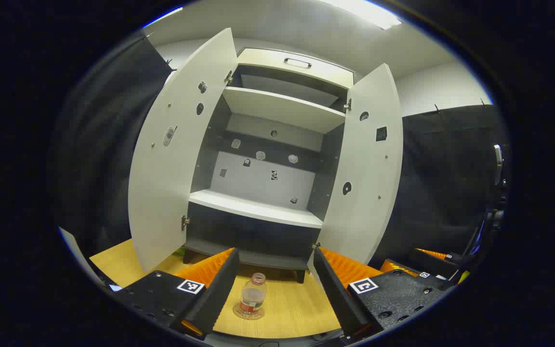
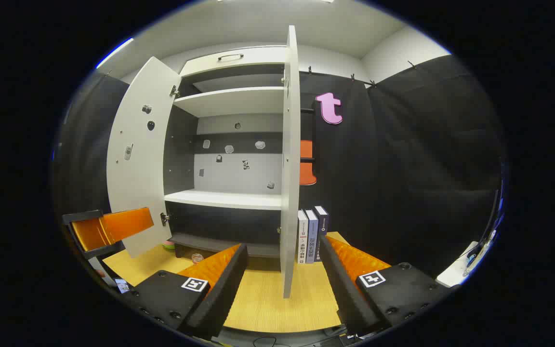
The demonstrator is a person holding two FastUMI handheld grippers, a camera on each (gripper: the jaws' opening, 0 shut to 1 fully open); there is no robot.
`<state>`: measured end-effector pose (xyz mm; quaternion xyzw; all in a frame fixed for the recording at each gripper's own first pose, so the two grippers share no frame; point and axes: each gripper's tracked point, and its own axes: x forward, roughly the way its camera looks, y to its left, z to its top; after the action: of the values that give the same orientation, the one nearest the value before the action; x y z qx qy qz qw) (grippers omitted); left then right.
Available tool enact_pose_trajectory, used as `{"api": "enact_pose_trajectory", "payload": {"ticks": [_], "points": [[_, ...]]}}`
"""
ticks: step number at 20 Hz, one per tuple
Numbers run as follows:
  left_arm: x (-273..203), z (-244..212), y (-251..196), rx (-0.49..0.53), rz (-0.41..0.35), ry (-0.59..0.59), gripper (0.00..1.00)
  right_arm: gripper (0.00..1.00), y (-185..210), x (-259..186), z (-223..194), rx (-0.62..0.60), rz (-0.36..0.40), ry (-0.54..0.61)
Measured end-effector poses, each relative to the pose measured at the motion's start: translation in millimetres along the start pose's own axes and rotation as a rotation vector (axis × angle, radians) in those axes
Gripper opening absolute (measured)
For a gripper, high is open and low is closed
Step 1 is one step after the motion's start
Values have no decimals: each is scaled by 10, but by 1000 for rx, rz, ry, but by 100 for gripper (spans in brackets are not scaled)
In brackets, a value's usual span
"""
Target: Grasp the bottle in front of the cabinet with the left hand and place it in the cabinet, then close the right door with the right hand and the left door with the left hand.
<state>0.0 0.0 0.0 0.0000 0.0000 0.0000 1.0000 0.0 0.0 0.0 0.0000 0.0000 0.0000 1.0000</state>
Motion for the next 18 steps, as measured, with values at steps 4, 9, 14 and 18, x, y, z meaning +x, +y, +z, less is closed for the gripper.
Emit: {"api": "enact_pose_trajectory", "payload": {"ticks": [4, 9, 14, 18], "points": [[-40, 24, -113, 21, 17, -11, 94, 98, -151, 37, -1, 18, 3, 4], [-40, 87, -176, 32, 25, -20, 94, 97, -256, 17, 71, 17, -5, -8], [-56, 76, -253, 37, 20, -16, 94, 97, -296, -30, 73, 12, -6, -3], [-53, 18, -227, 45, 28, -8, 94, 98, -331, -72, 61, 14, -11, -3]]}}
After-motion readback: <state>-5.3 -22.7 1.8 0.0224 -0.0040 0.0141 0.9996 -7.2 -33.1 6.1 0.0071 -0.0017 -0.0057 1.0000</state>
